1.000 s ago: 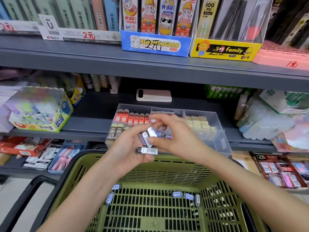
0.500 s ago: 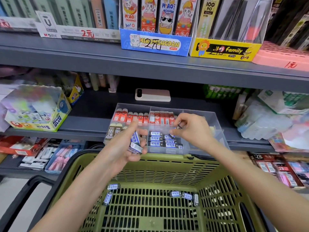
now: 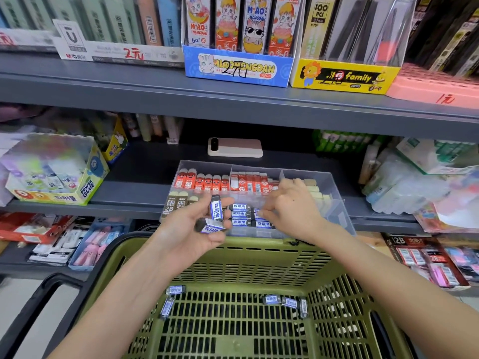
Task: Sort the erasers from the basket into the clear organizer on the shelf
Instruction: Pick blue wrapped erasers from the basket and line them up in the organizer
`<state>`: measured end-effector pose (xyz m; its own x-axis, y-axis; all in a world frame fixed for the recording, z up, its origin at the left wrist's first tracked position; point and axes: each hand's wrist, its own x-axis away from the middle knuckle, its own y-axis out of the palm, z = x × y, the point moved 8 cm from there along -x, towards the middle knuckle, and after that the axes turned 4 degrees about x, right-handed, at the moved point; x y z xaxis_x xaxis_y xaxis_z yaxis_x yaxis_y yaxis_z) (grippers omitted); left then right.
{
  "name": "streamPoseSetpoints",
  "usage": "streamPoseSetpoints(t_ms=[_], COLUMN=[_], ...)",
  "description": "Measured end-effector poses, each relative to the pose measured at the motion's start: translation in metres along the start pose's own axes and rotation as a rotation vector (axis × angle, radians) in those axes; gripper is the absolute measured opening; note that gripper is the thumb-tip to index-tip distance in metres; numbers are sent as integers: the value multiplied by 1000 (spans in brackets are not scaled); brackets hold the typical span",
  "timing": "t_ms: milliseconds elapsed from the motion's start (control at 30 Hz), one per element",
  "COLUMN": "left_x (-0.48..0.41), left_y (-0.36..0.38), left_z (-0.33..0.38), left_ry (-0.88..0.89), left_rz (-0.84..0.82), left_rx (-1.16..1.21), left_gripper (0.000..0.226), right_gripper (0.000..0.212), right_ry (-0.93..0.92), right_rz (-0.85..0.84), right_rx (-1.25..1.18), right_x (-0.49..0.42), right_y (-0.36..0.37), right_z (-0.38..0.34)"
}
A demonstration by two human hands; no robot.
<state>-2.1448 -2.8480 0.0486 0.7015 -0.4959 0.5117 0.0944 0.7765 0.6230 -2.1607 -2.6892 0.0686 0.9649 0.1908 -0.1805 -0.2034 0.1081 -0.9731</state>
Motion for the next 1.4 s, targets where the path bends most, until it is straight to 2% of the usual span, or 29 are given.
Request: streamPoseSetpoints(t_ms=[133,167,233,300,367,500,600,667,700,767,867,1000,1067,1100,1167,1300,1333,1400], left_x=[1,1,3,4,6,10,13,13,13,14,15,17,18,19,20,20,19,19], left_y=[0,0,0,1,6,20,22,18,15,13,5,-3,-4,-3,-3,-7,-8,-10], left_z=[1,1,2,5,7,4,5,7,7,8,8,7,4,3,2,4,4,5], left_ry=[30,31,50,98,151,209,208,185,168,134,89,51,33,28,40,126,139,161], left_rz=[18,22,37,50,48,15,7,14,6,-24,-32,-23,-61,-85,-117,-109,-102,-95], left_rx=[-100,-109,-142,-187,-218,-265,-244,-182,-159,-123,-47,-22,2,-10,-87,-262,-292,-352], left_gripper=[49,49,48,47,46,45,40,29,25,34,52,38,28,25,24,70,73,65], right_gripper=[41,40,40,41,37,12,8,8,8,10,16,21,11,4,7,11,13,12], right_ry=[-87,-98,-40,118,223,345,473,558,600,663,694,595,557,556,556,557,561,556], right_rz=[-107,-93,48,171,139,1,-21,12,44,85,17,-111,-86,-69,-64,-96,-97,-89], right_rx=[74,81,-16,-369,-767,-1126,-1453,-1570,-1578,-1468,-1076,-643,-505,-462,-430,-449,-445,-427], right_x=[-2,-3,-1,9,19,31,36,36,34,29,21,11,7,6,4,1,1,1], right_y=[-2,-10,-35,-57,-61,-52,-45,-44,-44,-42,-29,-13,-15,-16,-14,-7,-5,-4], right_z=[-5,-8,-13,-14,-27,-54,-43,-22,-8,21,45,39,32,31,27,24,24,25])
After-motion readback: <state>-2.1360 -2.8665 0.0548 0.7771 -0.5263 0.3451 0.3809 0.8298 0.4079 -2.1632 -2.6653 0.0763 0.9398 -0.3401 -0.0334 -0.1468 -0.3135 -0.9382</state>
